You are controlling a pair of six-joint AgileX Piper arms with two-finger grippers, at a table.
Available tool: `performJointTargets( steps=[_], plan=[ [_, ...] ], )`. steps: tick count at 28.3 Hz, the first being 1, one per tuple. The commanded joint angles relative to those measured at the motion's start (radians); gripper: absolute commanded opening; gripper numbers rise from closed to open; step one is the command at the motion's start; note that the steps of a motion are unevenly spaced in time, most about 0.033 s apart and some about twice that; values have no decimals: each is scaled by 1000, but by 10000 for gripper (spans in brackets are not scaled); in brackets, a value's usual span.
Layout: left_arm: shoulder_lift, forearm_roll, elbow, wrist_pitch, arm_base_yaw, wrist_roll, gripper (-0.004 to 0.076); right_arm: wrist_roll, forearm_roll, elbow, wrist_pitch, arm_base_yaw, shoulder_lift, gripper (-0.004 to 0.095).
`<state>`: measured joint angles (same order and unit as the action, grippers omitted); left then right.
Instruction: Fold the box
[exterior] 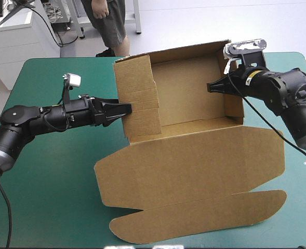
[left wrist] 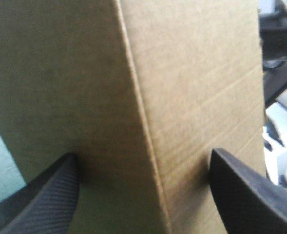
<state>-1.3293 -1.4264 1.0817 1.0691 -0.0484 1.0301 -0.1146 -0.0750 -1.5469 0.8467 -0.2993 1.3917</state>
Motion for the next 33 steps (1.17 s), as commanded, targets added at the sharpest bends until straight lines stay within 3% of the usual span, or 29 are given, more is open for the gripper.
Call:
performJointTargets(
  steps=[1, 5, 10, 14, 22, 30, 33],
  plan=[
    [25, 208, 167, -157, -97, -254, 529, -19, -11, -28, -74, -3, -31, -7],
    [3, 509, 295, -227, -186, -545, 529, -36, -11, -28, -85, -3, -31, -7],
    [-44, 961, 439, -233, -317, -941, 519, -68, -6, -28, -103, -3, -31, -7],
    [-72, 1196, 498, -233, -412, -1115, 434, -85, 1, -28, -114, -3, -31, -8],
    [-93, 1325, 524, -337, -507, -1301, 304, -114, 8, -28, -113, -3, -31, -8],
    [-93, 1325, 524, -322, -507, -1308, -8, -114, 31, -28, -110, -3, -31, -8],
    [-97, 1328, 524, -328, -507, -1308, -6, -111, 35, -28, -91, -3, -31, -8]
  ],
)
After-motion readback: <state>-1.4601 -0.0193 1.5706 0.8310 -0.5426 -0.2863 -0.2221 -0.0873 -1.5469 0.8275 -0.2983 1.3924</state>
